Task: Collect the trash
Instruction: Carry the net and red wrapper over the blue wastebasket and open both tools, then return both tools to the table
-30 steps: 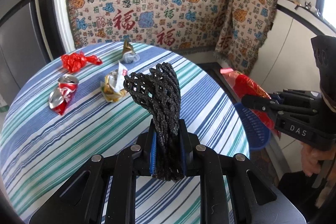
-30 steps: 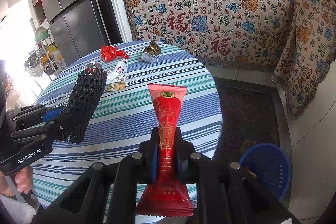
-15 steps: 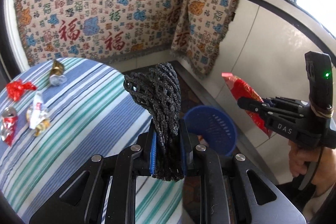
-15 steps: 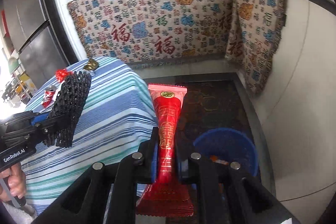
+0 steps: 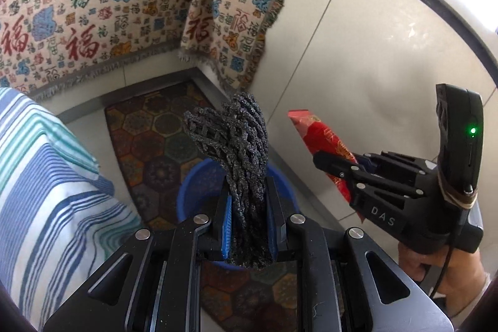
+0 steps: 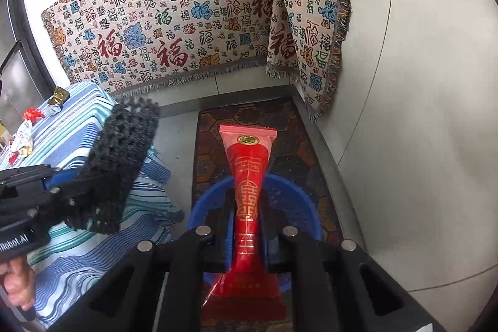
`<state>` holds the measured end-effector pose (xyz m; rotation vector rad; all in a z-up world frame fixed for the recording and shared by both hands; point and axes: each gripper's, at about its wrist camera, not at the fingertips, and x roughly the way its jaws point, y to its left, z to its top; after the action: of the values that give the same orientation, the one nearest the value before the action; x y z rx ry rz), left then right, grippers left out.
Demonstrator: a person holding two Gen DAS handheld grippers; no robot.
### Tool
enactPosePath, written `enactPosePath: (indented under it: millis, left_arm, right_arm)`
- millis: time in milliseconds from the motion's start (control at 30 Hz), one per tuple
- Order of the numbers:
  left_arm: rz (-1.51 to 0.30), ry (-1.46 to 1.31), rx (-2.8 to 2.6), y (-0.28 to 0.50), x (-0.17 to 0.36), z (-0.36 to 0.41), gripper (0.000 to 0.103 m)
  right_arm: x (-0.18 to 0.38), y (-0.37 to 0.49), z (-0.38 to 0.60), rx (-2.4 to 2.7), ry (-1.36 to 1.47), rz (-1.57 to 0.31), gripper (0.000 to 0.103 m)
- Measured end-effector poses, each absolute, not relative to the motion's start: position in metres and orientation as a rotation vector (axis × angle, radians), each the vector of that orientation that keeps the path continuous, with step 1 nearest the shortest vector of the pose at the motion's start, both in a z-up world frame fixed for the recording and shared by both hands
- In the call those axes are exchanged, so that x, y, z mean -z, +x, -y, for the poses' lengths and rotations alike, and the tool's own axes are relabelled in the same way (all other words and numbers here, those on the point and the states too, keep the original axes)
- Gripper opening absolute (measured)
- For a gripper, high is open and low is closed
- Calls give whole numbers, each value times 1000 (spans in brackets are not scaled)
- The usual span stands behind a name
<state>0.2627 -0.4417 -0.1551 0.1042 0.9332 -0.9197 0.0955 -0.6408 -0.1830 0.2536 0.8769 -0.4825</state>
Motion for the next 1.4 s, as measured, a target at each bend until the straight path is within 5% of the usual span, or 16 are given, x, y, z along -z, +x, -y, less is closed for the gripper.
enactPosePath:
  millis: [533,600,667,900,1067,1400]
  left_arm:
    - [-999,147,926,281,212,494,22]
    - [-1006,154,929,283,215,500,29]
    - [-1000,159,929,284,217,503,42]
    - [-987,130,910,287,212,499,56]
    - [-956,121,863,279,198,478,77]
    - [-857,76,767,224,121,368,88]
  right_arm:
    - [227,99,681,497,296,-918,16]
    - [229,96,683,504,307,-912,28]
    - [228,93,684,510,320,-892,51]
    - [219,91,684,520,315,-859,52]
    - [203,93,673,517,275,-826,52]
    - [155,108,610,469,180,-741,54]
